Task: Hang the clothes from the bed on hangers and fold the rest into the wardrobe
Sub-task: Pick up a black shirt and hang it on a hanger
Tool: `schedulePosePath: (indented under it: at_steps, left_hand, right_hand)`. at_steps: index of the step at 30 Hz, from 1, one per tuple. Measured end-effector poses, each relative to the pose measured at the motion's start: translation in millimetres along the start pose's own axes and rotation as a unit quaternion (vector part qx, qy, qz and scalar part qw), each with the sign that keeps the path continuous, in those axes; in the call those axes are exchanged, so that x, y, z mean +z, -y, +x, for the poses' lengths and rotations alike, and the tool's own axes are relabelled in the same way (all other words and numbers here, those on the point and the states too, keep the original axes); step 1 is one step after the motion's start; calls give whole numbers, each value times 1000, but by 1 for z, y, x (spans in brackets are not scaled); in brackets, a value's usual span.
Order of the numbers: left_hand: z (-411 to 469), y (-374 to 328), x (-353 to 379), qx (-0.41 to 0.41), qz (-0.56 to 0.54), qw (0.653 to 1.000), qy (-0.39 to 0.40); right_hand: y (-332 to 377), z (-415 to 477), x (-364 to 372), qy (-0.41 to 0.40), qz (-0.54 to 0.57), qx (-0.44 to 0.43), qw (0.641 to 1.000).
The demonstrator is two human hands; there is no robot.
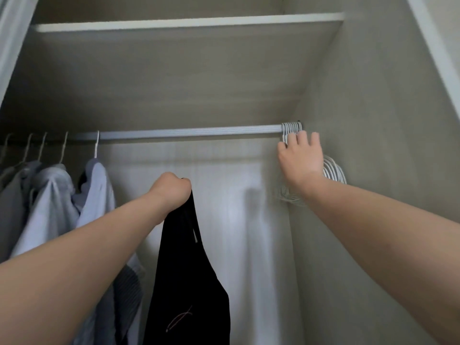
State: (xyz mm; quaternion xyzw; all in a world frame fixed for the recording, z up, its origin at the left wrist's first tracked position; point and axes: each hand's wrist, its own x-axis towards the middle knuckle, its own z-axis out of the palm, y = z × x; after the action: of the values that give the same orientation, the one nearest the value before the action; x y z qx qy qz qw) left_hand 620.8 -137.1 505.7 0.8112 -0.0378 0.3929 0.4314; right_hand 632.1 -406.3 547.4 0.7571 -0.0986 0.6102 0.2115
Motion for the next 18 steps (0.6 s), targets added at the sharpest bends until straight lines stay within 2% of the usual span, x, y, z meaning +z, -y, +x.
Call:
schedulePosePath:
  at_steps: [7, 12, 14, 16, 18]
  left_hand:
    - [4, 3, 10, 7, -10, 1000, 12]
    - [4, 3, 11, 10, -21, 1000, 15]
    - [3, 1, 9, 12, -25, 1000, 11]
    - [1, -1, 5, 19, -30, 999, -2]
    - [-3, -2, 0, 31, -29, 999, -23]
  right_hand:
    - [-25, 21, 11, 82, 37, 63, 994]
    - [-27, 32, 8, 94, 110, 90, 985]
    - [-25, 35, 3, 73, 160, 102, 979]
    - [-19, 33, -7, 41, 249, 120, 960]
    - [-9, 27, -18, 46, 363, 166, 916]
